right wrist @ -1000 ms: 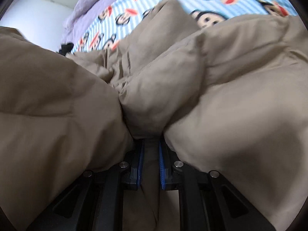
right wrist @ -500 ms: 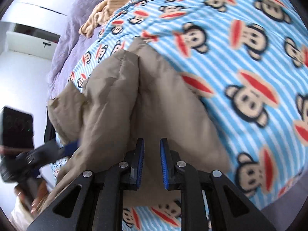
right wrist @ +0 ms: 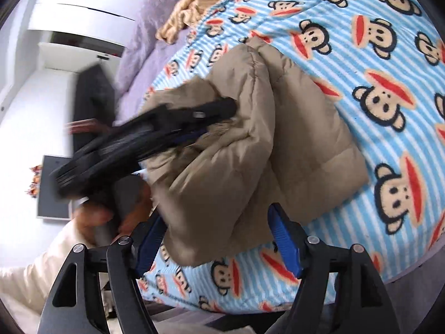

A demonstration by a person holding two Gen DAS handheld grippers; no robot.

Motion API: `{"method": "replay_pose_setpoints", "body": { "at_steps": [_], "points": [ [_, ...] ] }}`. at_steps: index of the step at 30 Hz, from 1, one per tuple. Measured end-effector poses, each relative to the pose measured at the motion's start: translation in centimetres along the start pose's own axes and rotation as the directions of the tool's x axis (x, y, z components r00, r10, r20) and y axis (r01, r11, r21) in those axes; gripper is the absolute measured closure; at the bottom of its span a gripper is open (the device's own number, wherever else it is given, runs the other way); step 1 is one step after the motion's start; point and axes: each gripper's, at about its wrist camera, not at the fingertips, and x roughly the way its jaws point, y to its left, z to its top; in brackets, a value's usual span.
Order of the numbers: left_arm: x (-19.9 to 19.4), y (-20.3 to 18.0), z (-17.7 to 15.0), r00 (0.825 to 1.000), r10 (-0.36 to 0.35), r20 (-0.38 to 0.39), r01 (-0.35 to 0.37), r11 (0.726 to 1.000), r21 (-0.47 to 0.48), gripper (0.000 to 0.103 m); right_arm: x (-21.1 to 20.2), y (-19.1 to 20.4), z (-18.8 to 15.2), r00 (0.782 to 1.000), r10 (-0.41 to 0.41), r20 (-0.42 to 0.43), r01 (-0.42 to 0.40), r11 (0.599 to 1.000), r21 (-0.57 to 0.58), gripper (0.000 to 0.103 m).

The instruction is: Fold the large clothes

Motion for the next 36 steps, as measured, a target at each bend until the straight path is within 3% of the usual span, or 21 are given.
{"method": "replay_pose_setpoints", "body": {
  "at_steps": [2,3,4,7,9,10,14,20,24,29,34,36],
  "points": [
    [-2.4,-0.2,-0.1,0.996,0.041,0.085,-0.045,0.998,0.038,0.026,1.1,0.5,1.0,0.998,-0.060,0.012,0.060,0.998,0.000,0.035],
    [-3.9,0.0,-0.3,0.987,0.073,0.140,-0.080,0.996,0.049,0.026,1.4,0.7,1.4,0.996,-0.091,0.022,0.091,0.996,-0.014,0.061],
    [-5.2,0.6,-0.4,0.977,0.104,0.185,-0.114,0.992,0.046,0.026,1.7,1.0,1.7,0.991,-0.131,0.022,0.132,0.991,-0.037,0.071],
    [-7.8,3.8,-0.7,0.936,0.221,0.276,-0.226,0.974,-0.011,0.026,1.8,1.7,1.9,0.979,-0.201,0.043,0.205,0.973,-0.105,0.081],
    [-8.1,6.8,-0.7,0.905,0.320,0.280,-0.311,0.947,-0.077,0.026,1.7,1.8,1.7,0.967,-0.246,0.068,0.253,0.955,-0.152,0.082],
    [-7.8,8.3,-0.7,0.898,0.347,0.269,-0.331,0.938,-0.104,0.026,1.5,1.8,1.7,0.962,-0.264,0.077,0.273,0.948,-0.166,0.082],
    [-5.8,10.1,-0.1,0.901,0.354,0.251,-0.327,0.934,-0.143,0.026,1.1,0.4,1.7,0.948,-0.306,0.083,0.316,0.938,-0.146,0.082],
    [-0.7,5.4,2.3,0.909,0.341,0.241,-0.339,0.939,-0.051,0.026,0.7,-4.1,1.7,0.922,-0.381,0.061,0.384,0.922,-0.041,0.082],
    [1.4,3.2,3.2,0.919,0.328,0.218,-0.332,0.943,-0.020,0.026,1.4,-7.2,2.0,0.919,-0.392,0.039,0.392,0.920,0.019,0.080],
    [2.7,2.7,3.3,0.913,0.355,0.201,-0.362,0.932,-0.006,0.026,1.4,-8.6,2.9,0.936,-0.352,-0.021,0.353,0.934,0.063,0.078],
    [2.8,3.4,3.3,0.915,0.356,0.191,-0.359,0.933,-0.020,0.024,-3.2,-7.7,4.0,0.916,-0.394,0.072,0.391,0.919,0.046,0.074],
    [2.9,3.5,3.3,0.914,0.358,0.191,-0.362,0.932,-0.019,0.024,-5.0,-7.4,4.9,0.919,-0.378,0.117,0.374,0.926,0.049,0.074]
  ]
}}
